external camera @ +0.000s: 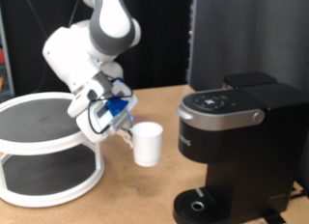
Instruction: Make a cup of coffee with the keurig machine
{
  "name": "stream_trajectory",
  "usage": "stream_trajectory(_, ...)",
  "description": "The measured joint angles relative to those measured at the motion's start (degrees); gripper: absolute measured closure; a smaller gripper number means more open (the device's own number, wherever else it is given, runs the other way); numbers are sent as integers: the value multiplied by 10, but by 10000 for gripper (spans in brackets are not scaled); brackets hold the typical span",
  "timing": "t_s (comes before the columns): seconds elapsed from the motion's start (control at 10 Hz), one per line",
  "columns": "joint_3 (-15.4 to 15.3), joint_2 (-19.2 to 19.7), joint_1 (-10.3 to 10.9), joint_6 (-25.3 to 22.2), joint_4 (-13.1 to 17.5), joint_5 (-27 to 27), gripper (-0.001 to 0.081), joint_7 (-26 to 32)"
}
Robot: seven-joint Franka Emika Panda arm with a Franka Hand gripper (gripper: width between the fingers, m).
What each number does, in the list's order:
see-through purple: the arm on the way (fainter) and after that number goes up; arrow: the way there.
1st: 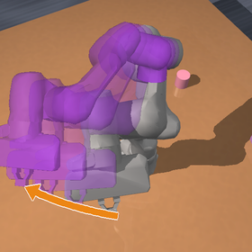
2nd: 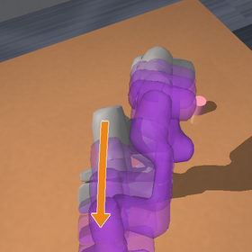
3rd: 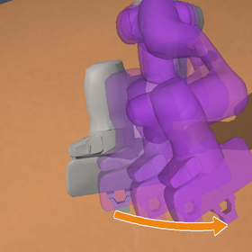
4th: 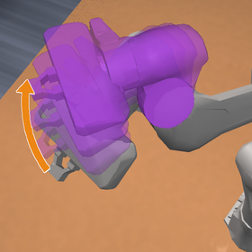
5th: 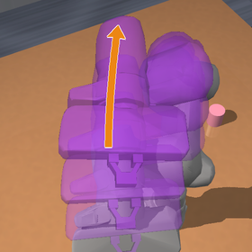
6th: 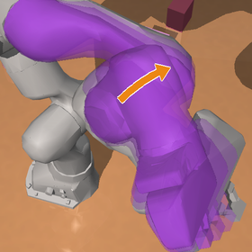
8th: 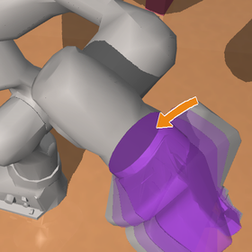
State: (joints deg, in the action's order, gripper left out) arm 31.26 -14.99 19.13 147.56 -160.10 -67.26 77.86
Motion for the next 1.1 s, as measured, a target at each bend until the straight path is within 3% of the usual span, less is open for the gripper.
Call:
stream_trajectory(0.6,-6,81,4,1,23,-89,733,69)
stream_trajectory(1.1,-26,115,7,-4,44,-149,733,109)
